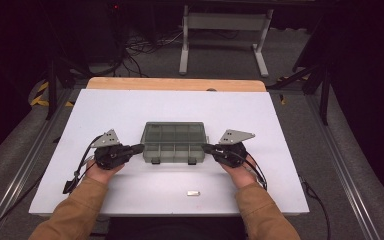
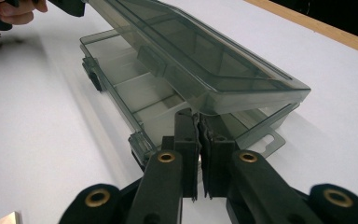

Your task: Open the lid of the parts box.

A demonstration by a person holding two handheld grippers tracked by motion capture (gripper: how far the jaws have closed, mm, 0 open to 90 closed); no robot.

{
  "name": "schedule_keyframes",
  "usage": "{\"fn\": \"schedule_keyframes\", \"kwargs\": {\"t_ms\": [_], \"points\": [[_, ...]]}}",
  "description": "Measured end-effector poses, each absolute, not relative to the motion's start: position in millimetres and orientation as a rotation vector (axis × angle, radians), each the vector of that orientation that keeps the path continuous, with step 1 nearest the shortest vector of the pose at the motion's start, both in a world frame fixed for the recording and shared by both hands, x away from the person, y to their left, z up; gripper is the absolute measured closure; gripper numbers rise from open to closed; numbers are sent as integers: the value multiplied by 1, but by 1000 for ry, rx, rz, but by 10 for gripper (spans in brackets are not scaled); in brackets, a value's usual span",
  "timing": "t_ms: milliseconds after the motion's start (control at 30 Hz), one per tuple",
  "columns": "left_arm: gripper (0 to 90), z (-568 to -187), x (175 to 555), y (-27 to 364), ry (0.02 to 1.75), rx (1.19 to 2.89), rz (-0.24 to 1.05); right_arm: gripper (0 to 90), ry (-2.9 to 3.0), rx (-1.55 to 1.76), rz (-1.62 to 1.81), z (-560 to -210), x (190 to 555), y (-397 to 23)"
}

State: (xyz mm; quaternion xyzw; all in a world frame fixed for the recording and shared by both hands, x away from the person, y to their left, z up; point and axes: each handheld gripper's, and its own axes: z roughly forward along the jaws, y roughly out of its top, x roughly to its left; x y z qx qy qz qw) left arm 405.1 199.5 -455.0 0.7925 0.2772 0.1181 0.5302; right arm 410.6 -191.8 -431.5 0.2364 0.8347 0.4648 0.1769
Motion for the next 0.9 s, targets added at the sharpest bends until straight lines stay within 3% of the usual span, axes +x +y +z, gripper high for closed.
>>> {"fn": "schedule_keyframes", "kwargs": {"t_ms": [100,167,200,467,667,900], "points": [[871,-455,405,200,665,1887,283,800,2371,675,1310,-432,411,-192],[871,-454,405,200,670,1883,279,621,2390,699,1309,-434,413,-192],[871,-454,405,200,669,1882,282,588,2395,717,1298,-435,414,-192],[868,-453,404,201,665,1873,285,413,2398,749,1260,-435,420,-192],[854,-453,405,201,674,1866,268,354,2392,726,1226,-426,426,-191],[847,-453,404,201,674,1869,266,347,2402,696,1183,-419,434,-189]]}}
